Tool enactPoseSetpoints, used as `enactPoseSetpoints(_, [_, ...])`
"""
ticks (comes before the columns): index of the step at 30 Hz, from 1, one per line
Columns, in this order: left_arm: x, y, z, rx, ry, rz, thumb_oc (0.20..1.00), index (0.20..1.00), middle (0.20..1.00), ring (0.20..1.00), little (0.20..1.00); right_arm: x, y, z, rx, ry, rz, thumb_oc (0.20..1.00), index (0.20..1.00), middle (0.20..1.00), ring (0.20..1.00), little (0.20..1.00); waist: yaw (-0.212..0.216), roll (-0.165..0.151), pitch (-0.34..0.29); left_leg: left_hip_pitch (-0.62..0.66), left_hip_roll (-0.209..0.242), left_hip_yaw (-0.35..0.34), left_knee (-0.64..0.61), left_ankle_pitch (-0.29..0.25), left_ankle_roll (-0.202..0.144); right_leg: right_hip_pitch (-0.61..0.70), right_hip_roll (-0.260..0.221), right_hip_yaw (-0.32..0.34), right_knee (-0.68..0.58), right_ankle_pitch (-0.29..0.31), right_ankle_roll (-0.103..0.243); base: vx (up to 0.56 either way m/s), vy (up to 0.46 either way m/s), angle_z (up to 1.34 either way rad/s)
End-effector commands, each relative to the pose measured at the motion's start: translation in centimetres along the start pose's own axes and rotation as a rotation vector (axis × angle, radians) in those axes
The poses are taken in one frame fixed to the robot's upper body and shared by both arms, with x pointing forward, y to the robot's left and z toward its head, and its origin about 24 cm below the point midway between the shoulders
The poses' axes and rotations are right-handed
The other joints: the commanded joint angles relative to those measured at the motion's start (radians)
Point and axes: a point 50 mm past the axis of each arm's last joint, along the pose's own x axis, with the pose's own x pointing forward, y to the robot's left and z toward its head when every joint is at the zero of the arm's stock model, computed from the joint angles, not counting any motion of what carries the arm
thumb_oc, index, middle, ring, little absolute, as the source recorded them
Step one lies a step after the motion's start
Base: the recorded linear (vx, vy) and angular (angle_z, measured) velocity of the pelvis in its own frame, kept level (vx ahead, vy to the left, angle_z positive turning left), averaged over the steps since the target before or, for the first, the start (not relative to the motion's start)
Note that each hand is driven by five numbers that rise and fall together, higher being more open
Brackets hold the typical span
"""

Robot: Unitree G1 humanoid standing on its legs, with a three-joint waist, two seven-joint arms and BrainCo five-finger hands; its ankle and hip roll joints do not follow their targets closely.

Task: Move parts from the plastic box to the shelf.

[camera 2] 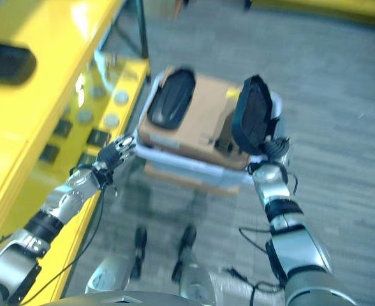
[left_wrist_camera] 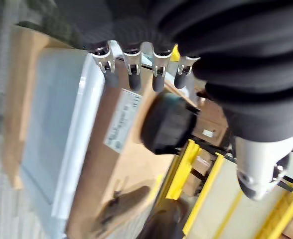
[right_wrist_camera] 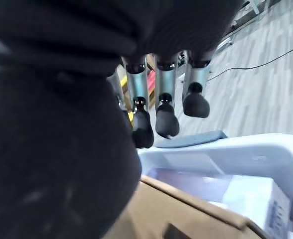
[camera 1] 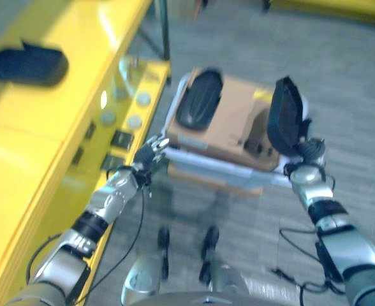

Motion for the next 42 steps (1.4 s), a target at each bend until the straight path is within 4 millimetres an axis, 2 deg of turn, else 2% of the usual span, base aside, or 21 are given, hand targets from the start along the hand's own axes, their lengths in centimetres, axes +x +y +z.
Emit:
enactPoseSetpoints(1, [-0.2, -0.2, 2.0, 0.014, -0.108, -0.075, 1.0, 1.0, 1.0, 1.0, 1.0, 1.2, -2.6, 3.2, 0.098, -0.145, -0.115, 0.2, 0.2, 0.2, 0.2, 0.2, 0.047, 0.013, -0.043, -0.009, -0.026, -0.11, -0.03, -0.029, -0.01, 0.045, -0.057, 0.003, 0.132, -0.172, 0.123, -0.06, -0.111, 0.16])
enactPoseSetpoints(5, [-0.4, -0.3, 2.4, 0.02, -0.122, -0.105, 1.0, 1.0, 1.0, 1.0, 1.0, 1.8, -3.2, 4.3, 0.108, -0.161, -0.147, 0.2, 0.2, 0.2, 0.2, 0.2, 0.065, 0.016, -0.011, -0.048, -0.034, -0.128, -0.025, -0.018, -0.011, 0.015, -0.058, -0.011, 0.142, -0.17, 0.123, -0.07, -0.089, 0.16])
enactPoseSetpoints(7, [-0.6, -0.6, 2.4, 0.021, -0.124, -0.129, 1.0, 1.0, 1.0, 1.0, 1.0, 2.1, -3.5, 5.7, 0.12, -0.178, -0.166, 0.2, 0.2, 0.2, 0.2, 0.2, 0.076, 0.017, 0.011, -0.076, -0.038, -0.135, -0.018, -0.012, -0.011, -0.009, -0.056, -0.018, 0.15, -0.17, 0.12, -0.07, -0.057, 0.18])
enactPoseSetpoints(12, [-0.9, -0.5, 2.1, 0.013, -0.119, -0.124, 1.0, 1.0, 1.0, 1.0, 1.0, 2.1, -3.3, 6.4, 0.127, -0.192, -0.162, 0.2, 0.2, 0.2, 0.2, 0.2, 0.08, 0.014, 0.023, -0.086, -0.038, -0.131, -0.017, -0.01, -0.01, -0.018, -0.053, -0.018, 0.152, -0.172, 0.117, -0.02, -0.01, 0.07])
enactPoseSetpoints(13, [-0.9, -0.5, 2.0, 0.012, -0.118, -0.125, 1.0, 1.0, 1.0, 1.0, 1.0, 2.1, -3.3, 6.5, 0.126, -0.194, -0.16, 0.451, 0.451, 0.451, 0.451, 0.451, 0.08, 0.014, 0.024, -0.086, -0.037, -0.131, -0.017, -0.011, -0.01, -0.018, -0.052, -0.018, 0.152, -0.172, 0.117, -0.01, -0.001, 0.03])
enactPoseSetpoints(14, [-1.0, -0.5, 1.8, 0.01, -0.118, -0.13, 1.0, 1.0, 1.0, 1.0, 1.0, 2.0, -3.2, 6.5, 0.128, -0.201, -0.156, 1.0, 1.0, 1.0, 1.0, 1.0, 0.081, 0.013, 0.027, -0.084, -0.035, -0.128, -0.018, -0.012, -0.01, -0.017, -0.051, -0.017, 0.15, -0.173, 0.116, -0.01, 0.0, 0.03])
enactPoseSetpoints(26, [-1.6, -1.0, 1.1, 0.001, -0.085, -0.157, 1.0, 1.0, 1.0, 1.0, 1.0, 1.4, -3.5, 7.3, 0.188, -0.215, -0.159, 1.0, 1.0, 1.0, 1.0, 1.0, 0.064, 0.01, 0.016, -0.036, -0.021, -0.09, -0.036, -0.018, -0.013, 0.024, -0.051, -0.006, 0.129, -0.174, 0.116, 0.0, 0.032, -0.02])
enactPoseSetpoints(29, [-1.7, -0.9, 0.8, -0.004, -0.081, -0.151, 1.0, 1.0, 1.0, 1.0, 1.0, 1.3, -3.6, 7.3, 0.203, -0.211, -0.186, 1.0, 1.0, 1.0, 1.0, 1.0, 0.06, 0.011, 0.013, -0.024, -0.017, -0.083, -0.044, -0.018, -0.014, 0.035, -0.051, -0.002, 0.119, -0.172, 0.117, 0.01, 0.042, -0.11])
enactPoseSetpoints(35, [-1.9, -1.0, 1.2, -0.046, -0.121, -0.149, 1.0, 1.0, 1.0, 1.0, 1.0, 1.1, -5.0, 7.7, 0.286, -0.208, -0.348, 1.0, 1.0, 1.0, 1.0, 1.0, 0.055, 0.014, 0.007, -0.006, -0.015, -0.072, -0.057, -0.022, -0.014, 0.048, -0.051, 0.008, 0.103, -0.168, 0.123, 0.0, 0.035, -0.04])
enactPoseSetpoints(42, [-1.5, -1.9, 1.7, -0.059, -0.15, -0.198, 1.0, 1.0, 1.0, 1.0, 1.0, 1.4, -4.4, 8.1, 0.286, -0.15, -0.4, 1.0, 1.0, 1.0, 1.0, 1.0, 0.07, 0.032, 0.014, -0.005, -0.026, -0.08, -0.051, -0.024, -0.012, 0.05, -0.064, 0.001, 0.103, -0.162, 0.125, 0.0, 0.043, -0.01])
